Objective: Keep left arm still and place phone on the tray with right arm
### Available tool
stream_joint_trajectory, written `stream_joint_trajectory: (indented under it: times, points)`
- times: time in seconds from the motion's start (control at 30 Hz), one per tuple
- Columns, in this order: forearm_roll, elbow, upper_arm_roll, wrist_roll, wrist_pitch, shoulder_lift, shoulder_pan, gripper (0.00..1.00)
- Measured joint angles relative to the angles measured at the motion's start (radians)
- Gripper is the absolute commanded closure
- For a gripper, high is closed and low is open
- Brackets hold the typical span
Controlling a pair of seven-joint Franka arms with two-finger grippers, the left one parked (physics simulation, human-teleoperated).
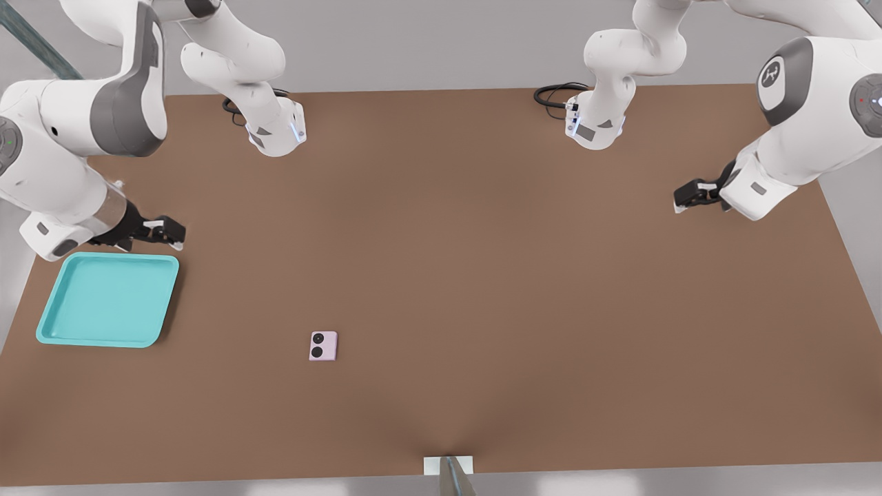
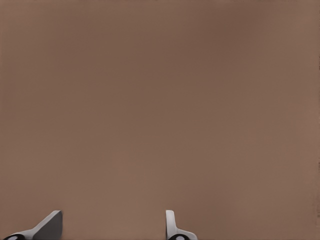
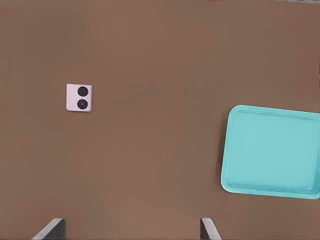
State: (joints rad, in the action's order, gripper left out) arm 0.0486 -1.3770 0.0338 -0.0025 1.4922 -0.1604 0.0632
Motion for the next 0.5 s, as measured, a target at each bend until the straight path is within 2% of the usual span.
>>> stream_joint_trajectory:
  times: [0.1,0.17,0.23,0.33,0.37,0.4,0.43,0.5]
  points:
    - [0.003,0.003,-0.011,0.004,0.048,-0.031,0.006,0.0]
    - [0.004,0.036,-0.022,0.015,0.095,-0.126,0.048,0.0]
    - [0.002,0.288,-0.037,0.034,0.121,-0.386,0.112,0.01]
    - [0.002,0.552,-0.041,0.069,0.156,-0.69,0.201,0.01]
    - [0.003,0.598,-0.057,0.084,0.17,-0.75,0.211,0.0]
    - [0.023,0.611,-0.11,0.102,0.189,-0.781,0.203,0.0]
    - [0.06,0.576,-0.176,0.122,0.217,-0.789,0.184,0.0]
    - [0.111,0.45,-0.229,0.164,0.29,-0.77,0.158,0.0]
